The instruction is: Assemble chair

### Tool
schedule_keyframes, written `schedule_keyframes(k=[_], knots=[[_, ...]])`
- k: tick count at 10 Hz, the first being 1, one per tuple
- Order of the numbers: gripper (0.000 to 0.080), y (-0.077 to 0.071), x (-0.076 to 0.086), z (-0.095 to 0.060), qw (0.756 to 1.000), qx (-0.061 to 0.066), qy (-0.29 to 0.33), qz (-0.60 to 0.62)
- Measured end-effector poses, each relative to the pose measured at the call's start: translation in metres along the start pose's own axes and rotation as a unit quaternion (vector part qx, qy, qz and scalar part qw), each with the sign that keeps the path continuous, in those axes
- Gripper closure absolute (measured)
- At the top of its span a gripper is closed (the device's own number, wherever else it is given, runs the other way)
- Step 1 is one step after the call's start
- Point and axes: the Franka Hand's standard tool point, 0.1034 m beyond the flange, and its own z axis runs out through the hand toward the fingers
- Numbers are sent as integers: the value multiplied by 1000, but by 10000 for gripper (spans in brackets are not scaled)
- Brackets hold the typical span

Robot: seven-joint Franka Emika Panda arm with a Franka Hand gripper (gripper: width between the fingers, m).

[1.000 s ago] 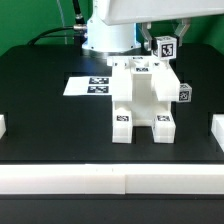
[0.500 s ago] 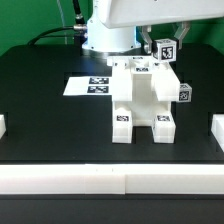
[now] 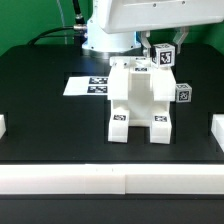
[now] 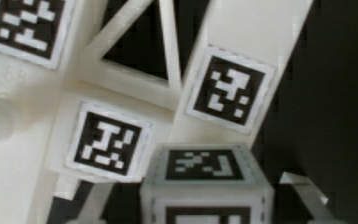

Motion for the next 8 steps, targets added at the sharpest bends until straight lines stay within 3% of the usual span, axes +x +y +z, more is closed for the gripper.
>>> schedule_keyframes(k=[8], knots=[[512, 2, 1, 0, 1000, -1, 3, -3]])
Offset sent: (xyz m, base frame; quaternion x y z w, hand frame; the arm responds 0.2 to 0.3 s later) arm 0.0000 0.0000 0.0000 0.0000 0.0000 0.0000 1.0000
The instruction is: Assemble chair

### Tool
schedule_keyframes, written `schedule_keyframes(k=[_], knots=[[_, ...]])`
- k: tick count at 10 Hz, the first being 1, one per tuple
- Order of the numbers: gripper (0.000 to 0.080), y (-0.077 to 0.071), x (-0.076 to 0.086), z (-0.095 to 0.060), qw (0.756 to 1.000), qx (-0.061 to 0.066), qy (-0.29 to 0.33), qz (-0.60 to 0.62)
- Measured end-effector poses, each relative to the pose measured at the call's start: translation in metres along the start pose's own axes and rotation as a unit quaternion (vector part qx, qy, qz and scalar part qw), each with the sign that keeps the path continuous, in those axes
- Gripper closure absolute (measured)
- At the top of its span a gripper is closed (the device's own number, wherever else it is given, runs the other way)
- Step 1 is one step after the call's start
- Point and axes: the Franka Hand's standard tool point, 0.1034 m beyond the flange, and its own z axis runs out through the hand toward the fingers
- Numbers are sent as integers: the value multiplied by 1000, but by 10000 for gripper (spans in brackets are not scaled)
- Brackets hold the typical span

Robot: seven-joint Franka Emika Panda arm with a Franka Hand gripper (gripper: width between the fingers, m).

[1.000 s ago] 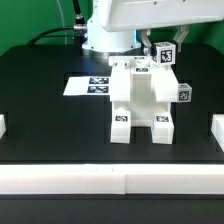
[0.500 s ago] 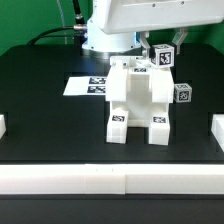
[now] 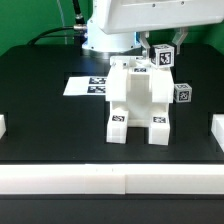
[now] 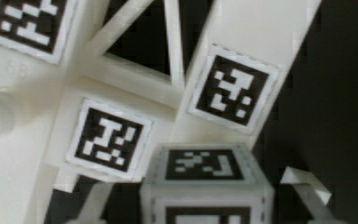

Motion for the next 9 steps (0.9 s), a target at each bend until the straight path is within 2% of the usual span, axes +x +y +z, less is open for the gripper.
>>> schedule_keyframes(k=[9], knots=[[512, 0, 0, 0, 1000, 0, 0, 11]])
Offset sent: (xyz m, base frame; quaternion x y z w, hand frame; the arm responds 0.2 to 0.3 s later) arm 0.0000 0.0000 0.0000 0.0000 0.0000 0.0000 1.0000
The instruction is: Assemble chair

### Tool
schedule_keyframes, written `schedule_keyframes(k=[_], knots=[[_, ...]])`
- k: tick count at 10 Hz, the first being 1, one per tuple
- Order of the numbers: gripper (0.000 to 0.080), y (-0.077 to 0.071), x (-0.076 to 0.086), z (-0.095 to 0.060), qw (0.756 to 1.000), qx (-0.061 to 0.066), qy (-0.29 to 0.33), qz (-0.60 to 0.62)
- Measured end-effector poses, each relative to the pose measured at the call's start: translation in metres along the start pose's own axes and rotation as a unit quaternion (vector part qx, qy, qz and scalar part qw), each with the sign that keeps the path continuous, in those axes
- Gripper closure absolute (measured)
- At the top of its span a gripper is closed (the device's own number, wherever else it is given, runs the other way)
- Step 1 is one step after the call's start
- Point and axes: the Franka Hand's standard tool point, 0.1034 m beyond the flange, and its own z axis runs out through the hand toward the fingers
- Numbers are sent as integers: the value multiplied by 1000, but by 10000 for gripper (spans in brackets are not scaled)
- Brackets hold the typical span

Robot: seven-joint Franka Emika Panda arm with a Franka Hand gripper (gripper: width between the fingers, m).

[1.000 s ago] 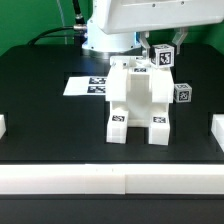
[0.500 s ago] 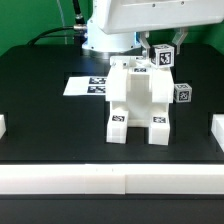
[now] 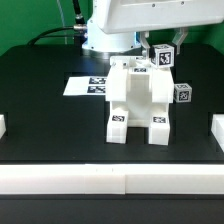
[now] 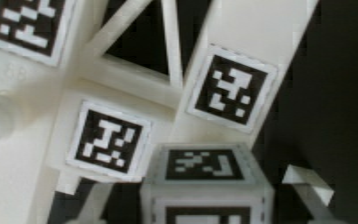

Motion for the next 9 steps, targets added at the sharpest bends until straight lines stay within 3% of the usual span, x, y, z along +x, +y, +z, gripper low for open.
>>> schedule_keyframes(k=[6, 9], knots=[[512, -1, 0, 0, 987, 1, 0, 161], [512, -2, 0, 0, 965, 2, 0, 262]])
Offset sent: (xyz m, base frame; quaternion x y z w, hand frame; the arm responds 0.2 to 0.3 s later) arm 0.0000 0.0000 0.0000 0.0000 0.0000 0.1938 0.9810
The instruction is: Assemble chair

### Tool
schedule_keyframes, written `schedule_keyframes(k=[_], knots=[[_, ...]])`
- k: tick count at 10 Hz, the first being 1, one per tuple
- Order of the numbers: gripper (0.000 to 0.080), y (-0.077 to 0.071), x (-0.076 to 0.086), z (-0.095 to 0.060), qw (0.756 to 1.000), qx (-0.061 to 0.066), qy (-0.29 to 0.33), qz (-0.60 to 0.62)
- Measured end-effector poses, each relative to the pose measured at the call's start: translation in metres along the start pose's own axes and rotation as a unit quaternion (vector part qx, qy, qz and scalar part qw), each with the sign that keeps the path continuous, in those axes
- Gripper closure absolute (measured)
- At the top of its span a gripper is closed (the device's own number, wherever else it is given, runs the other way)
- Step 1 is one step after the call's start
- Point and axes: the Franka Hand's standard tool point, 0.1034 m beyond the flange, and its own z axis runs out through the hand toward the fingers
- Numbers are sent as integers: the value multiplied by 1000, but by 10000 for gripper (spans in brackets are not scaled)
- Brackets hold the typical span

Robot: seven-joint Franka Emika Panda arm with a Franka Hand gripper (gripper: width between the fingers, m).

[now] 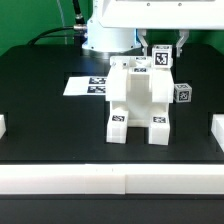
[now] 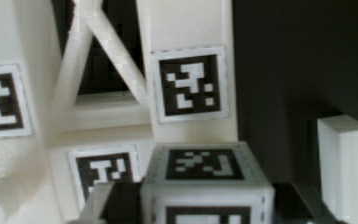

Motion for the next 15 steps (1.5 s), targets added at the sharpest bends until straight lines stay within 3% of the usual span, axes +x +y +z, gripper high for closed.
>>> schedule_keyframes(k=[6, 8, 9, 10, 15], knots=[[512, -2, -1, 0, 989, 1, -1, 147], [494, -1, -1, 0, 990, 1, -1, 143], [284, -2, -2, 1, 994, -4, 0, 106], [186, -5, -4, 1, 995, -5, -1, 95], [151, -5, -2, 1, 990, -4, 2, -143]])
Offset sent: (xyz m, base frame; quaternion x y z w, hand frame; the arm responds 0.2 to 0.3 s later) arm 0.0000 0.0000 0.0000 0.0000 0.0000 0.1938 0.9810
